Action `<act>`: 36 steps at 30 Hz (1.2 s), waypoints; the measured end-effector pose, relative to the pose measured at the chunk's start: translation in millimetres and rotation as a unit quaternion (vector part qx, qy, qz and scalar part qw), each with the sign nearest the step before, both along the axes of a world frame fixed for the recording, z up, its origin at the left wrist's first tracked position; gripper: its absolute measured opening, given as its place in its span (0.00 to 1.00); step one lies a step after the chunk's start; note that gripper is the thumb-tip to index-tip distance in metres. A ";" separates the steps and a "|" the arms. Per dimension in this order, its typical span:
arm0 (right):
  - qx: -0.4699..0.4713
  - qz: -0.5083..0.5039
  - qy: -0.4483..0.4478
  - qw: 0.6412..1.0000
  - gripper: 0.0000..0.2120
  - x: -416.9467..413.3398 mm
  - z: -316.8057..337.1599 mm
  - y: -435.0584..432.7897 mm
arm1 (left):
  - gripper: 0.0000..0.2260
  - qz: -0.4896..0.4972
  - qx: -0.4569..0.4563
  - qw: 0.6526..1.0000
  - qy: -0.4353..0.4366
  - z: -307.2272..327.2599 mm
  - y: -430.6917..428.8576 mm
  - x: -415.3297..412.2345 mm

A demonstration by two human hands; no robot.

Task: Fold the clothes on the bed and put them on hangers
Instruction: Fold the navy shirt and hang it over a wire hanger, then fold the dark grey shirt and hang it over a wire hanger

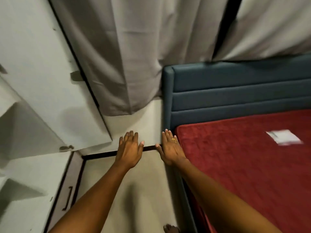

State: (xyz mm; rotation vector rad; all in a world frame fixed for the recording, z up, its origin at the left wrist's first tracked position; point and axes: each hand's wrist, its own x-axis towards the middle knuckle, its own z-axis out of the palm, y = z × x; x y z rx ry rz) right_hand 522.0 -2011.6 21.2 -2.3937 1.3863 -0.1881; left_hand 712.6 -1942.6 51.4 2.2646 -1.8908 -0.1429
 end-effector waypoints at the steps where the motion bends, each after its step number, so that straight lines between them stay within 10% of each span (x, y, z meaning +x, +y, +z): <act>1: 0.006 -0.026 -0.003 1.000 0.35 -17.8 -4.6 13.1 | 0.26 -0.022 0.011 1.000 0.001 -4.9 4.1 -14.9; 14: 0.077 -0.411 0.005 0.908 0.37 -310.1 -46.6 317.9 | 0.44 -0.388 0.096 0.917 -0.005 -44.3 138.8 -307.5; 19: 0.083 -0.501 -0.012 0.861 0.51 -417.9 -58.8 439.1 | 0.33 -0.471 0.113 0.875 -0.015 -57.5 219.7 -433.3; 23: 0.090 -0.558 -0.010 0.825 0.35 -509.4 -70.7 540.6 | 0.29 -0.513 0.126 0.849 -0.024 -81.9 305.2 -546.3; 36: 0.160 -0.658 -0.026 0.735 0.31 -699.5 -121.7 725.4 | 0.29 -0.638 0.218 0.735 -0.068 -134.3 488.4 -767.7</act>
